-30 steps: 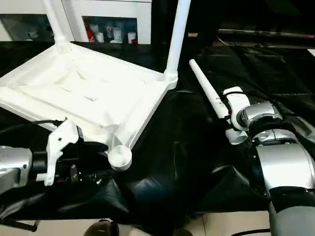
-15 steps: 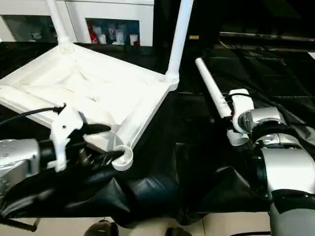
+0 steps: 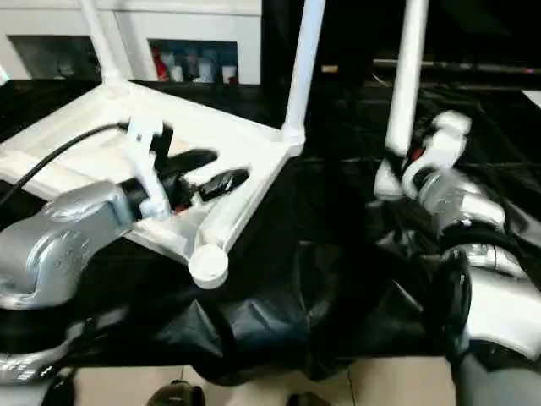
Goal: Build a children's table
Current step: Pick table leg
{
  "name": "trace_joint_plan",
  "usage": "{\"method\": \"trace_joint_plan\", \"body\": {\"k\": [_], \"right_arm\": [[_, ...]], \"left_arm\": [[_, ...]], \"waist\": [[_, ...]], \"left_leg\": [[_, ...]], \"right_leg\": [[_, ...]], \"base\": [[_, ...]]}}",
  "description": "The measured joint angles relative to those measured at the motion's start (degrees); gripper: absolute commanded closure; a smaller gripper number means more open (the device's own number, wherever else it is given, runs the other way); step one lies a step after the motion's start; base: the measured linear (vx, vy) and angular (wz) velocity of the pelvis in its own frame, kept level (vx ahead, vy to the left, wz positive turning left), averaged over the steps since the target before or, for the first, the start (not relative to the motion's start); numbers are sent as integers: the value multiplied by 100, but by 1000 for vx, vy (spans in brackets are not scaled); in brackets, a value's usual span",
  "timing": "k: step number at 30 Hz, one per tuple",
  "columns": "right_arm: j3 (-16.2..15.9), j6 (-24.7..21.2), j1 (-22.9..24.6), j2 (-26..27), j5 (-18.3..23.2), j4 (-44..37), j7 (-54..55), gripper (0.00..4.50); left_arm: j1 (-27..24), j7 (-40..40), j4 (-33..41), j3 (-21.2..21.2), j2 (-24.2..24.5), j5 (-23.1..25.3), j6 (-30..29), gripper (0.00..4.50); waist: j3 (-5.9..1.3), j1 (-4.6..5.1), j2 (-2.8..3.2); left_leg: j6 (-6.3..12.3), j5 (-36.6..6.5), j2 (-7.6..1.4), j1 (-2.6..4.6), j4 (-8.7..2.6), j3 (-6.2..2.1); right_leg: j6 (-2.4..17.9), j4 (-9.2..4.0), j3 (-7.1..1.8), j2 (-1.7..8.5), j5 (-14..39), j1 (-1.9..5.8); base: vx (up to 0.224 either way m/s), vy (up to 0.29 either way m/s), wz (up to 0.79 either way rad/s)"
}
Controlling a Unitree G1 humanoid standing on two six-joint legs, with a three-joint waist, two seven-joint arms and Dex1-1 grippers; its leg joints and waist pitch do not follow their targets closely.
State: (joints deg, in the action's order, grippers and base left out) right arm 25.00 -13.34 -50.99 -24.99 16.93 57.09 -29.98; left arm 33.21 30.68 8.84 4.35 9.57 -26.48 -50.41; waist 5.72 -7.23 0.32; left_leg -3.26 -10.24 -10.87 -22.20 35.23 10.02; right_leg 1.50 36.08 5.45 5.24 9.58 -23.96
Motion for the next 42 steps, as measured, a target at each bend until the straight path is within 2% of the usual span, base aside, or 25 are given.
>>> {"method": "trace_joint_plan", "body": {"k": [1, 3, 4, 6, 8, 10, 13, 16, 22, 24, 25, 29, 30, 31, 36, 37, 39, 42], "right_arm": [[-7, -123, 534, 240, 261, -889, -303, 260], [-206, -333, 1320, 688, 637, -2155, -713, 260], [-448, -438, 1701, 937, 817, -2684, -940, 261], [-801, -544, 2158, 1154, 1066, -3354, -1122, 261], [-1064, -663, 2396, 1235, 1322, -3949, -1257, 261], [-1273, -669, 2436, 1242, 1444, -4389, -1348, 261], [-1645, -668, 2473, 1352, 1447, -4918, -1424, 261], [-2031, -707, 2681, 1598, 1165, -5153, -1438, 261], [-2475, -699, 2830, 1543, 704, -5233, -1209, 261], [-2674, -535, 2808, 1521, 308, -5139, -851, 261], [-2803, -416, 2726, 1521, -60, -4958, -532, 261], [-2926, -207, 2538, 1669, -793, -4640, 281, 261], [-2960, -185, 2527, 1719, -885, -4590, 399, 261], [-3011, -157, 2523, 1767, -990, -4560, 509, 261], [-3335, -1, 2524, 1937, -1334, -4555, 853, 261], [-3388, 41, 2524, 1989, -1413, -4554, 911, 261], [-3421, 90, 2524, 2058, -1487, -4551, 1009, 261], [-3449, 176, 2521, 2119, -1606, -4525, 1128, 261]], "left_arm": [[193, -39, -260, 59, -197, -56, 72, 0], [497, -105, -636, 137, -462, -99, 168, 0], [684, -138, -836, 183, -571, -115, 204, 0], [917, -177, -1105, 275, -783, -251, 200, 0], [1032, -232, -1273, 393, -951, -467, 157, 0], [1080, -283, -1399, 502, -1059, -652, 87, 0], [1213, -360, -1552, 599, -1109, -758, 47, 0], [1241, -422, -1694, 554, -1123, -665, 66, 0], [1241, -657, -1924, 611, -1204, -594, 103, 0], [1241, -858, -1916, 716, -1242, -639, 122, 0], [1242, -1058, -1909, 797, -1305, -638, 142, 30], [1235, -1765, -1873, 1111, -1523, -602, 197, 57], [1231, -1876, -1851, 1154, -1568, -586, 213, 57], [1218, -1983, -1848, 1169, -1604, -567, 234, 82], [1001, -2186, -1652, 1212, -1703, -554, 341, 104], [988, -2232, -1655, 1210, -1707, -554, 340, 125], [985, -2277, -1656, 1211, -1708, -554, 356, 127], [986, -2343, -1656, 1186, -1708, -526, 422, 155]], "waist": [[-8, -56, -5], [-18, -115, 4], [-21, -120, 11], [-23, -147, 15], [-24, -149, 16], [-27, -154, 12], [-47, -187, 4], [-83, -232, 7], [-93, -296, -24], [-93, -286, -25], [-94, -274, -26], [-93, -263, -28], [-93, -262, -28], [-93, -259, -28], [-94, -245, -25], [-94, -245, -25], [-94, -248, -25], [-95, -246, -24]], "left_leg": [[11, 7, -2, -5, 0, -2], [36, 23, -6, -8, 4, -2], [43, 28, -4, -10, 8, 1], [44, 29, -3, -19, 12, 3], [29, 19, 1, -19, 14, 8], [20, 13, 0, -15, 15, 6], [18, 13, -4, -15, 14, -3], [16, 13, -3, -12, 11, -5], [10, 18, -2, -29, 12, -4], [8, 19, -2, -31, 11, -4], [4, 21, -2, -30, 11, -4], [-1, 24, -3, -33, 9, -9], [-1, 24, -3, -34, 8, -8], [-1, 24, -3, -36, 8, -8], [2, 20, -3, -44, 6, -9], [2, 20, -3, -44, 4, -10], [2, 21, -3, -43, 4, -10], [1, 21, -2, -42, 4, -10]], "right_leg": [[-6, -4, 5, -2, 4, 3], [-10, -3, 4, -3, 6, 0], [-12, -4, -2, -3, 7, -5], [-12, -10, 0, 3, 7, -5], [-10, -15, -4, 7, 6, -3], [-11, -16, -2, 7, 6, 2], [-17, -15, 7, 4, 7, 3], [-41, -17, 8, 5, 22, 11], [-49, -35, 9, 8, 16, 11], [-49, -34, 9, 7, 15, 9], [-49, -33, 9, 7, 14, 9], [-62, -31, 13, 7, 20, 5], [-63, -31, 13, 7, 21, 5], [-63, -34, 13, 6, 21, 4], [-51, -39, 14, 6, 11, 0], [-51, -39, 15, 6, 11, 0], [-51, -39, 15, 6, 11, 1], [-57, -41, 15, 6, 9, 3]], "base": [[0, 0, 0], [0, 0, 0], [0, 0, 0], [0, 0, 0], [0, 0, 0], [0, 0, 0], [0, 0, 0], [0, 0, 0], [0, 0, 0], [0, 0, 0], [0, 0, 0], [0, 0, 0], [0, 0, 0], [0, 0, 0], [0, 0, 0], [0, 0, 0], [0, 0, 0], [0, 0, 0]]}}
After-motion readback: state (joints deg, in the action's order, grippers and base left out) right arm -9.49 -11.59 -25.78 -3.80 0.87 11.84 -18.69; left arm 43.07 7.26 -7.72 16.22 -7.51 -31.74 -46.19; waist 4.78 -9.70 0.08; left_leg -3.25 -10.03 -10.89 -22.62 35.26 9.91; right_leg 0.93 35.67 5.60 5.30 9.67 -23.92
